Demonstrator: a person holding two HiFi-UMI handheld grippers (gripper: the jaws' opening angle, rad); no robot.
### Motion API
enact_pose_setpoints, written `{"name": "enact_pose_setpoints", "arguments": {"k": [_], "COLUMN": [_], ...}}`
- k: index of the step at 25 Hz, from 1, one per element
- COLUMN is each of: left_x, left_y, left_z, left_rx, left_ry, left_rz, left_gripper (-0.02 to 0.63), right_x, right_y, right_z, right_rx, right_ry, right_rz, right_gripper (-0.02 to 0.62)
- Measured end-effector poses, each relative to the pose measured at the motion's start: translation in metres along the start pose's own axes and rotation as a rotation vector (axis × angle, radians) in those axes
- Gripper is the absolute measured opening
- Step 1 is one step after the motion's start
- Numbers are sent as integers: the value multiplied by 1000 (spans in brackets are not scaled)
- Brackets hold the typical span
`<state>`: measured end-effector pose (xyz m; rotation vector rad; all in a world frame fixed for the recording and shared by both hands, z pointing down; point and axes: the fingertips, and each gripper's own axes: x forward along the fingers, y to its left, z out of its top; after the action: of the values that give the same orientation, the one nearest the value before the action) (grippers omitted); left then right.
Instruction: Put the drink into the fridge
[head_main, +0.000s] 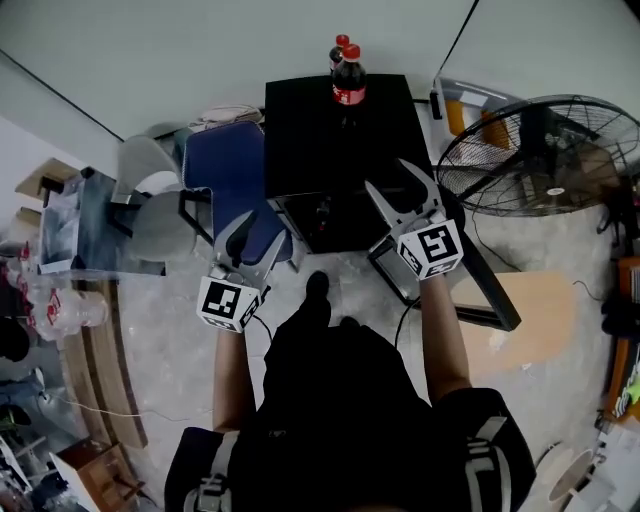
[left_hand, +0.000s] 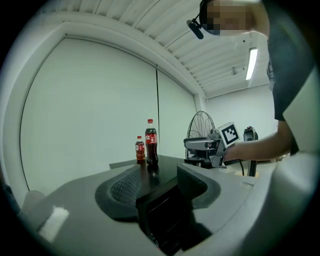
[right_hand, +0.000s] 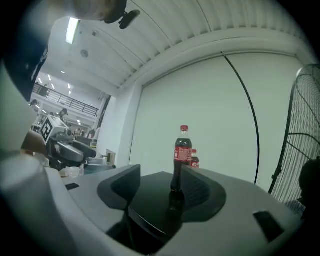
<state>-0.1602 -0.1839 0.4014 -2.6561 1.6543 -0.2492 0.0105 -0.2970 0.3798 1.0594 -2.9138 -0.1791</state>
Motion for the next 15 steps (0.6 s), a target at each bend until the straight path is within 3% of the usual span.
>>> {"name": "enact_pose_setpoints", "arguments": {"k": [15], "left_x": [51], "left_y": [49], "left_z": [4], "left_rx": [4], "left_ry": [-4], "left_rz": [-78], "left_gripper": [227], "right_x": [67], "right_y": [-36], "right_z": [-9], "right_rx": [10], "right_ry": [67], "right_rz": [-52], "right_gripper": [290]}}
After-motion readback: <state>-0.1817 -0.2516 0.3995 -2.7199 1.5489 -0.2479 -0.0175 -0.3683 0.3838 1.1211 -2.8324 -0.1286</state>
